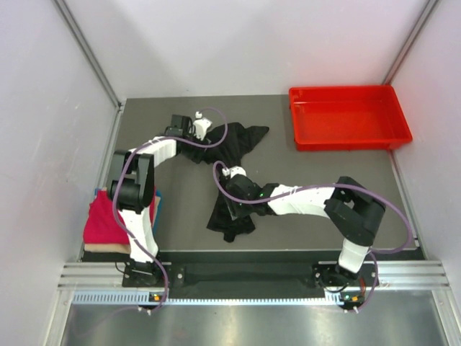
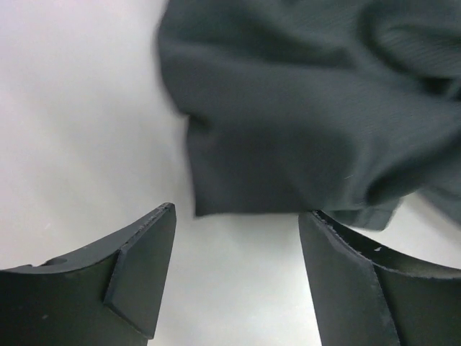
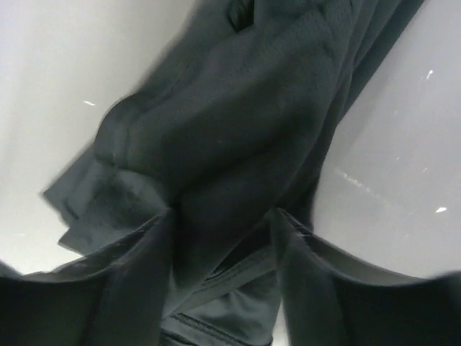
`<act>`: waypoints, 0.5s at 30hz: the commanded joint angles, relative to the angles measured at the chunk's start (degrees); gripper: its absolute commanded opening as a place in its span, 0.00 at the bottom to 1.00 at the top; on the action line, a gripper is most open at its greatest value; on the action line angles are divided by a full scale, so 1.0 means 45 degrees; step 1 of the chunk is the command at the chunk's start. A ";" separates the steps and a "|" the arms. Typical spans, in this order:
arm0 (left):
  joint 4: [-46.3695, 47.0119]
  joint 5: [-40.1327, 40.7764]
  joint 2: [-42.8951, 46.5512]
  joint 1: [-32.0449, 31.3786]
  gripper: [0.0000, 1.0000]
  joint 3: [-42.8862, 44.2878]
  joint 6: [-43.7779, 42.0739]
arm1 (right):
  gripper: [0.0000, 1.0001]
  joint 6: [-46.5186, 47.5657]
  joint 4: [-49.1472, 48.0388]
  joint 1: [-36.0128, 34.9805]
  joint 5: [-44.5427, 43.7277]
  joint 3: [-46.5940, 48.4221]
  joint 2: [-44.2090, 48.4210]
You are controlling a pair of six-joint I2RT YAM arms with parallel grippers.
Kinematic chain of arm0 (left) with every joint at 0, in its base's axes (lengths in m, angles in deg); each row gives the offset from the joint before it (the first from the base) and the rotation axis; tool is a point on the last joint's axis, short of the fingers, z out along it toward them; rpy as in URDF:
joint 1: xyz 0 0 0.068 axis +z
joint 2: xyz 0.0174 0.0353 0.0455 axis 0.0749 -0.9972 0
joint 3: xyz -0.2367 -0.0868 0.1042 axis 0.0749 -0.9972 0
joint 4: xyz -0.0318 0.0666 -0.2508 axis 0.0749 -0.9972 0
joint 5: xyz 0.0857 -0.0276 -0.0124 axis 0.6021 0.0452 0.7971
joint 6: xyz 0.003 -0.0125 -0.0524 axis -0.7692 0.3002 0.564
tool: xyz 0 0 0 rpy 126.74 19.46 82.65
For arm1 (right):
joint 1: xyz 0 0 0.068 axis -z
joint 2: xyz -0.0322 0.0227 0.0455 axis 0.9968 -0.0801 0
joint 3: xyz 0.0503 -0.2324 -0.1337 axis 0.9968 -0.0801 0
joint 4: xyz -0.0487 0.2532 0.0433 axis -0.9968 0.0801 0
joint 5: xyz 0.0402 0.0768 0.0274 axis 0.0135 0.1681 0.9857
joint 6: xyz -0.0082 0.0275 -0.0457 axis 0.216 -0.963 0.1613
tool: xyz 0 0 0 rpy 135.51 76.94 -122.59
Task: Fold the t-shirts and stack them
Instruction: Flatten the tshirt out
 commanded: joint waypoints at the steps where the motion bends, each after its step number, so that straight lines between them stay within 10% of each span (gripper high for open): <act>1: 0.0474 -0.0210 -0.0336 -0.0293 0.72 0.0121 -0.0142 | 0.46 -0.0630 -0.0193 -0.0106 0.0147 0.0346 0.0002; 3: 0.0378 -0.0366 -0.0492 -0.0292 0.56 0.0316 0.0034 | 0.25 -0.0728 -0.0137 -0.0106 0.0013 0.0228 0.0119; 6: 0.0221 -0.0522 -0.0377 -0.0273 0.00 0.0395 0.0075 | 0.01 -0.0612 0.0195 -0.0028 -0.0904 0.0305 0.0703; 15: -0.2021 0.0942 0.3133 0.0740 0.00 0.1018 -0.0237 | 0.00 0.2684 0.2908 0.2469 -0.3172 0.2081 0.4174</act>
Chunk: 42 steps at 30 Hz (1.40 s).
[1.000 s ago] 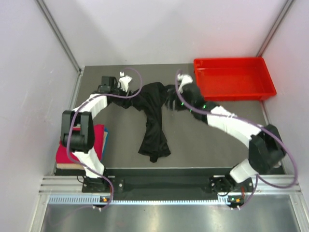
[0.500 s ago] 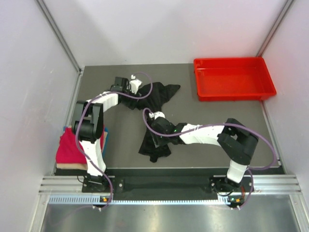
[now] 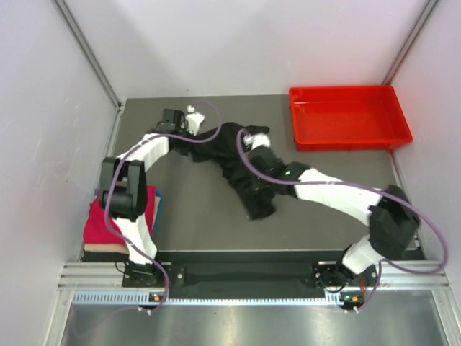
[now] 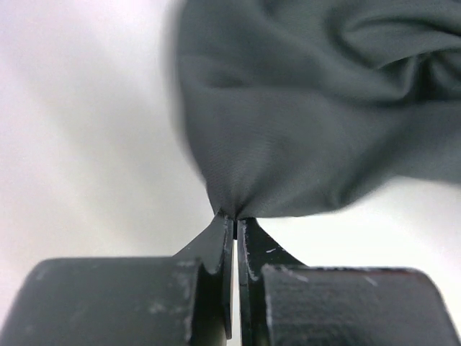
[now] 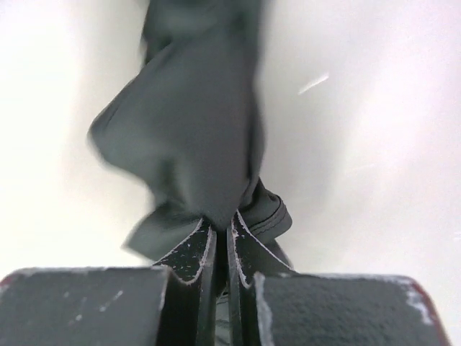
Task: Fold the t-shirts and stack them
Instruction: Flatten the tshirt out
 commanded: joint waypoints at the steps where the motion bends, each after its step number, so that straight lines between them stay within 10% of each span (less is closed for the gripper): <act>1: -0.1586 0.0582 0.2696 0.0979 0.00 0.1004 -0.0190 | 0.00 0.1887 0.0919 0.1189 -0.1467 0.1320 0.2567; 18: -1.0068 0.0564 0.8970 0.1919 0.00 0.3136 -0.2651 | 0.00 0.3978 0.4808 0.2109 0.1305 0.3589 0.6830; 24: -0.7395 0.1987 0.6713 0.1919 0.00 0.2956 -0.2164 | 0.00 0.5498 0.2388 0.3922 0.2416 0.4477 0.3925; 34: -0.6886 0.3842 0.1412 0.2153 0.00 1.2111 -0.0290 | 0.00 0.5229 0.2072 0.6580 0.2556 1.3817 -0.3342; 38: -0.5481 0.3027 0.2576 0.2173 0.00 1.0720 -0.0072 | 0.02 0.5521 0.1137 0.6621 0.3177 1.2869 -0.2763; 42: -0.3469 0.0566 0.4649 0.2037 0.00 0.5431 -0.1046 | 0.08 0.5970 -0.0327 0.6601 0.4721 0.8368 -0.1281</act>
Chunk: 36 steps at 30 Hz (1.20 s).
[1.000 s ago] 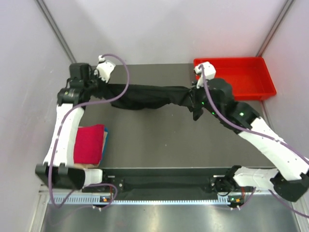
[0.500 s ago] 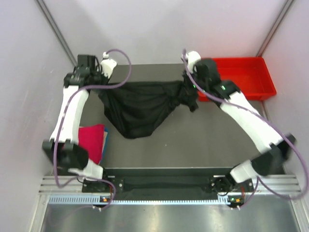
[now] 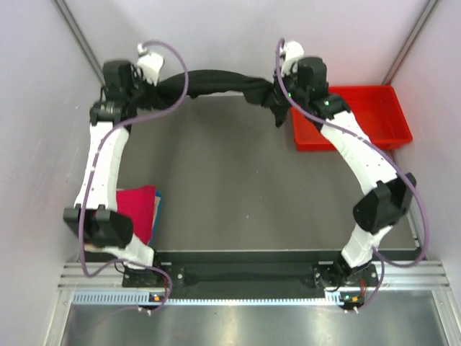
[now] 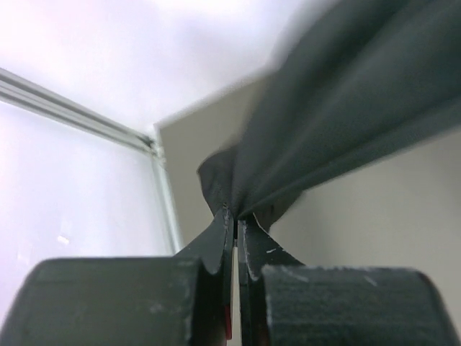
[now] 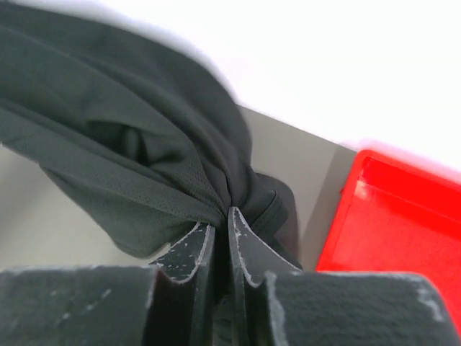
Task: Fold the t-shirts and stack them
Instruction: Flatten the tshirt out
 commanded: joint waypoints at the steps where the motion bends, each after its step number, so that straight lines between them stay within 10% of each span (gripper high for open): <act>1: 0.1648 -0.1078 0.1417 0.0099 0.00 -0.4323 -0.1163 | 0.09 0.0657 -0.1189 0.0355 0.0857 -0.2883 0.1404; 4: 0.2392 -0.1002 0.2200 -0.0058 0.00 -0.7941 -0.1325 | 0.15 0.0522 -0.1093 0.0083 0.0510 -0.5443 0.1834; 11: 0.2607 -0.2075 0.3489 -0.0098 0.00 -1.2466 -0.1578 | 0.63 -0.1270 -0.0096 -0.0855 0.0623 -0.9543 0.3102; 20: 0.1865 -0.1140 0.2944 -0.0078 0.00 -1.3758 -0.1892 | 0.54 -0.5665 -0.3133 -0.1110 0.0446 -1.4214 0.6289; 27: 0.2177 -0.0650 0.2826 -0.0078 0.01 -1.3992 -0.1872 | 0.46 -0.6217 -0.4120 -0.0583 0.1757 -1.2775 0.2837; 36: 0.2373 -0.0339 0.2592 -0.0078 0.29 -1.4519 -0.2243 | 0.59 -0.5885 -0.3672 -0.0544 0.0333 -1.1602 0.1270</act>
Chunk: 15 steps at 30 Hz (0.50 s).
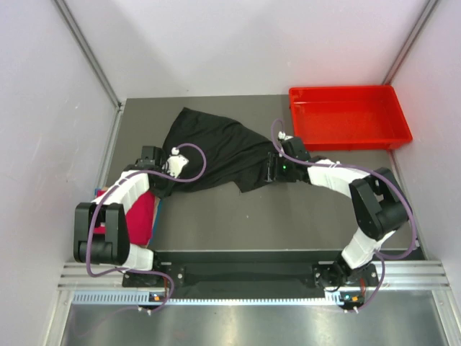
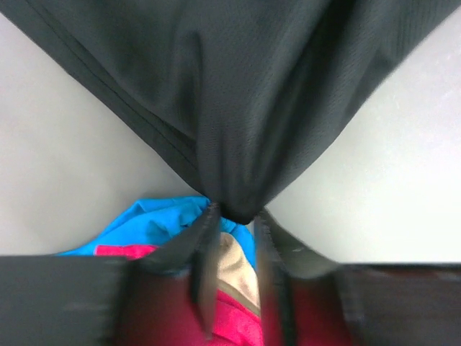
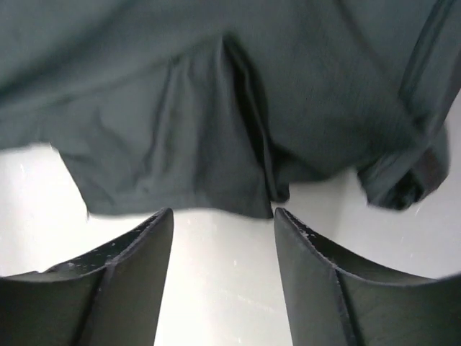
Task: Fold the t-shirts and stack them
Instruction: Flatten the tshirt out
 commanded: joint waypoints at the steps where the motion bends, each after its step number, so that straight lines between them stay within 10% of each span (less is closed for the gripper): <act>1: 0.0328 0.0269 -0.0167 0.0034 0.32 -0.0376 -0.0320 | 0.59 0.0113 -0.0320 0.0098 -0.0794 0.0784 -0.0212; 4: 0.0153 0.0367 -0.0051 0.0053 0.47 -0.0591 -0.0515 | 0.60 0.0309 -0.0221 0.0098 -0.1088 0.0764 -0.0408; 11: -0.0296 0.0055 0.0789 0.0053 0.53 -0.0845 -0.1023 | 0.04 0.0504 -0.0261 0.0195 -0.0719 0.1213 -0.0800; 15: -0.0278 0.0170 0.0887 0.0053 0.54 -0.0942 -0.1179 | 0.00 0.0641 0.0206 0.0273 -0.0971 0.0572 0.0234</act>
